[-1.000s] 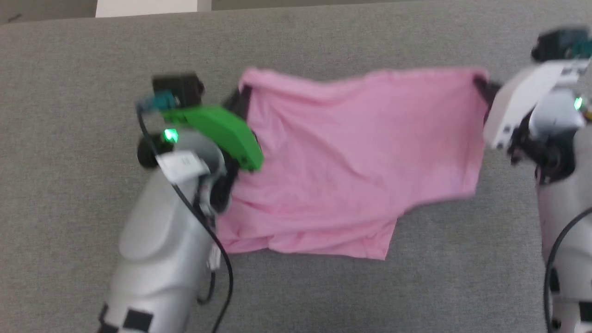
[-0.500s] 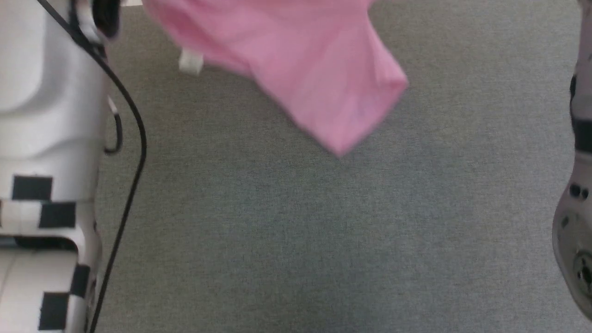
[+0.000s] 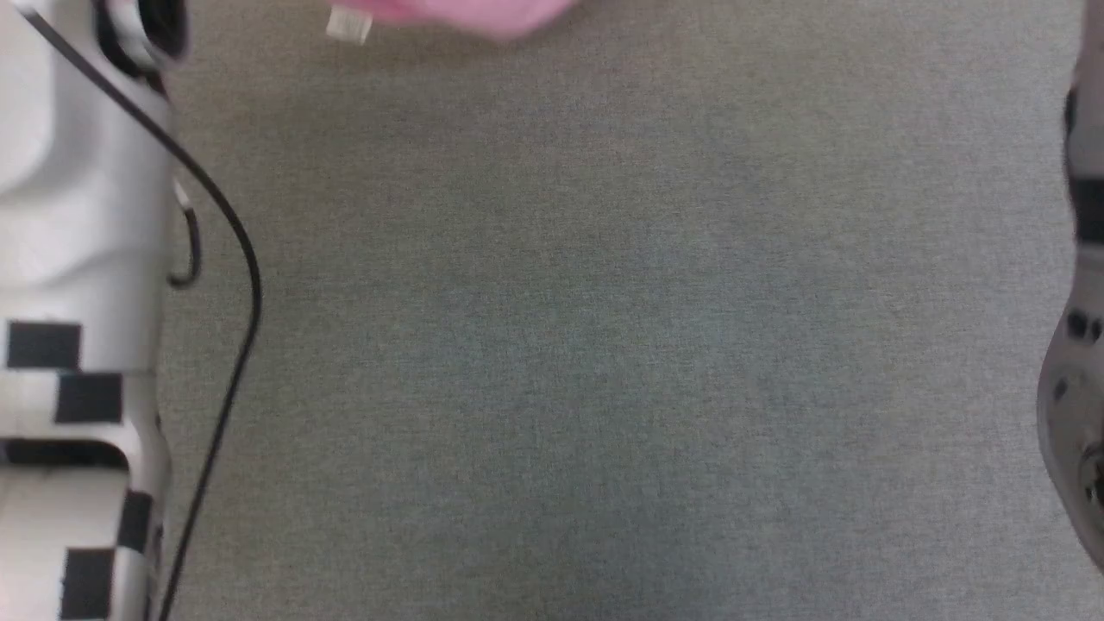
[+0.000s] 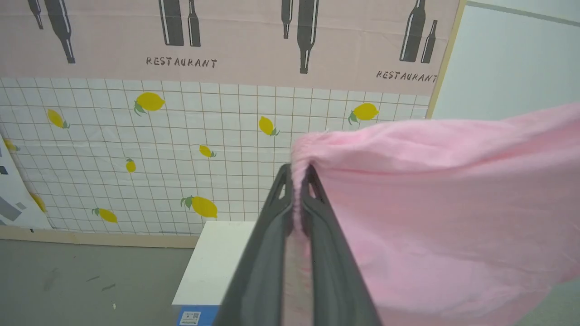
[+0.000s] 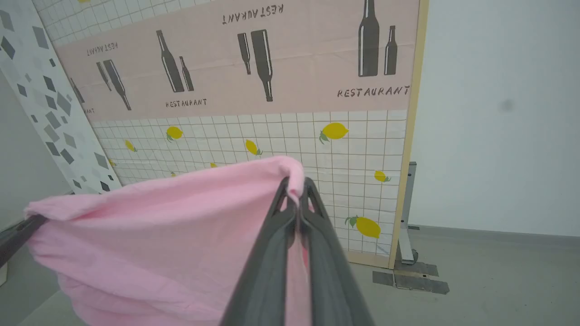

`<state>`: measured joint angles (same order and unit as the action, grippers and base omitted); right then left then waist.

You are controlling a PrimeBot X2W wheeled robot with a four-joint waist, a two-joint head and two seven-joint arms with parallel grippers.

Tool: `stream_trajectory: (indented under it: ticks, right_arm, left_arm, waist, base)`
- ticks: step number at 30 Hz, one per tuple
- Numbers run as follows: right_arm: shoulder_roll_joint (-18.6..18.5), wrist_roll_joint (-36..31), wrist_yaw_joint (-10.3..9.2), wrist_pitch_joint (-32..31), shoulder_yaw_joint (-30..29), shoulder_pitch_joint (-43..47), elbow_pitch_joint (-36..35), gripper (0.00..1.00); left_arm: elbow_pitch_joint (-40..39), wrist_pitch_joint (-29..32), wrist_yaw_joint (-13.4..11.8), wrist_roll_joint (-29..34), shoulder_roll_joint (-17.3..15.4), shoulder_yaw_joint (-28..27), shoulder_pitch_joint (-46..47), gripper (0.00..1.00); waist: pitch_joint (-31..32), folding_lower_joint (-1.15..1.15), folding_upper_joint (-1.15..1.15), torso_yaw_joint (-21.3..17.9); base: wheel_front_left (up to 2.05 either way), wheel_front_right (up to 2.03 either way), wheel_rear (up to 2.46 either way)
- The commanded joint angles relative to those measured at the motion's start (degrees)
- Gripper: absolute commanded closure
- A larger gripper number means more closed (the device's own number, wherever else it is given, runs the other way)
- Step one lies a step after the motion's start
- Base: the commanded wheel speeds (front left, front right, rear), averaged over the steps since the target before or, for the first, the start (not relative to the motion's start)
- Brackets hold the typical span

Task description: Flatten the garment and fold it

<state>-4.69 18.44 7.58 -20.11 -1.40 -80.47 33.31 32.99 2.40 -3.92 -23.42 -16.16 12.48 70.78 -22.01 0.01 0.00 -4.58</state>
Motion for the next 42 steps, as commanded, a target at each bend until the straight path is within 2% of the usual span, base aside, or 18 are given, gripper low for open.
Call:
stream_trajectory:
  ticks: [1, 6, 11, 19, 27, 35, 38, 42]
  right_arm:
    - [-0.94, 1.18, -0.09, 0.41, 2.01, 3.73, -0.66, 1.0]
    - [-4.14, 7.72, -0.09, 1.36, 6.91, 16.16, -5.71, 1.0]
    - [-7.54, 15.04, -0.09, 1.53, 9.18, 32.61, -13.53, 1.0]
    - [-11.26, 24.39, -0.09, -4.67, 8.4, 60.76, -27.35, 1.0]
    - [-10.95, 26.6, -0.09, -14.81, 4.06, 85.5, -38.67, 1.0]
    - [-7.68, 25.52, -0.09, -28.87, -0.6, 98.13, -45.9, 1.0]
    - [-5.65, 24.24, -0.09, -29.53, -3.6, 97.79, -48.96, 1.0]
    - [-4.49, 21.07, -0.09, -28.87, -5.16, 91.58, -49.99, 1.0]
  left_arm:
    - [0.34, -1.69, 0.82, -0.57, 0.41, 0.34, -3.0, 1.0]
    - [0.37, -7.15, 3.04, -1.78, 1.26, 0.95, -11.67, 1.0]
    - [-2.76, -12.64, 3.08, -3.15, 2.01, 0.73, -24.34, 1.0]
    - [-12.17, -14.67, 0.71, -6.06, 3.76, 0.74, -49.54, 1.0]
    - [-18.33, -11.18, -3.99, -6.81, 3.42, 2.16, -70.01, 1.0]
    - [-21.78, -4.33, -6.63, -8.45, 1.41, 2.79, -80.67, 1.0]
    - [-23.88, -3.13, -6.69, -9.47, 1.24, 2.54, -81.6, 1.0]
    - [-27.54, -2.14, -6.52, -10.27, 1.65, 2.49, -79.34, 1.0]
  waist:
    - [0.63, -0.01, 0.0, 0.24]
    - [3.38, -0.01, 0.0, 0.65]
    - [8.59, -0.01, 0.0, 1.05]
    - [16.45, -0.01, 0.0, 2.12]
    - [20.07, -0.01, 0.0, 3.03]
    - [21.23, -0.01, 0.0, 2.91]
    - [20.92, -0.01, 0.0, 2.79]
    - [19.5, -0.01, 0.0, 2.5]
  base:
    - [0.0, 0.0, 0.0]
    - [0.0, 0.0, 0.0]
    - [0.0, 0.0, 0.0]
    - [0.0, 0.0, 0.0]
    - [0.0, 0.0, 0.0]
    - [0.0, 0.0, 0.0]
    - [0.0, 0.0, 0.0]
    - [0.0, 0.0, 0.0]
